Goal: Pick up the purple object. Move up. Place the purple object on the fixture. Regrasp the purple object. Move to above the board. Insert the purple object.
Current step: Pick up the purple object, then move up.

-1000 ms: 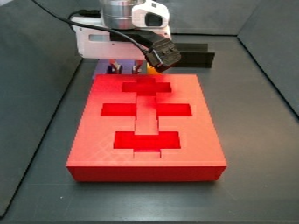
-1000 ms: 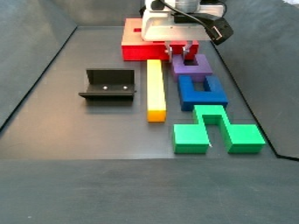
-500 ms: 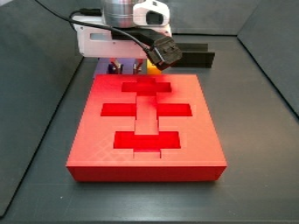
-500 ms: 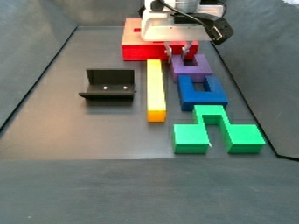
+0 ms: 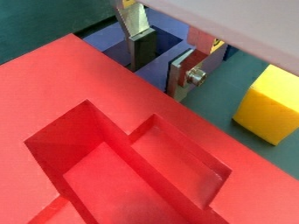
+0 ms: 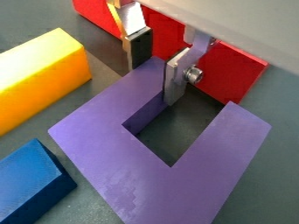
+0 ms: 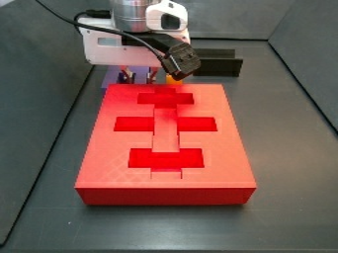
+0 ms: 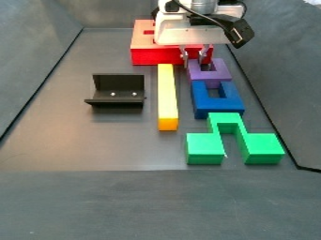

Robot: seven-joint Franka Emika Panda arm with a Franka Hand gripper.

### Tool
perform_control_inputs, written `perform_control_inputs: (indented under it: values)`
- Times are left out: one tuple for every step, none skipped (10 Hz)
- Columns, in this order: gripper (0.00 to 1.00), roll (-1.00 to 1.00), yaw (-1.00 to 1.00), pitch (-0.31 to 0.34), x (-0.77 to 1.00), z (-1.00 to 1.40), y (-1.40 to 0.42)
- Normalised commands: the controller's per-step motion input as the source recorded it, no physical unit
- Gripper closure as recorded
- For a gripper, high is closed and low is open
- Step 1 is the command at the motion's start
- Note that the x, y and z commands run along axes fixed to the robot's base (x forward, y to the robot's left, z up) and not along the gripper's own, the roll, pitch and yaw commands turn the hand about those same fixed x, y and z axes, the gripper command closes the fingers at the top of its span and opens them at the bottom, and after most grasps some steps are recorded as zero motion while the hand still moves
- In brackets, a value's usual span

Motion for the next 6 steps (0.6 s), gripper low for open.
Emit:
perform_control_inputs:
  values:
    - [1.0, 0.0, 0.0, 0.0, 0.0, 0.0, 0.0]
    - [1.0, 0.0, 0.0, 0.0, 0.0, 0.0, 0.0]
    - [1.0, 0.0, 0.0, 0.0, 0.0, 0.0, 0.0]
    - [1.0, 0.0, 0.0, 0.0, 0.0, 0.0, 0.0]
    - [1.0, 0.0, 0.0, 0.0, 0.0, 0.0, 0.0]
    - [1.0, 0.0, 0.0, 0.0, 0.0, 0.83, 0.0]
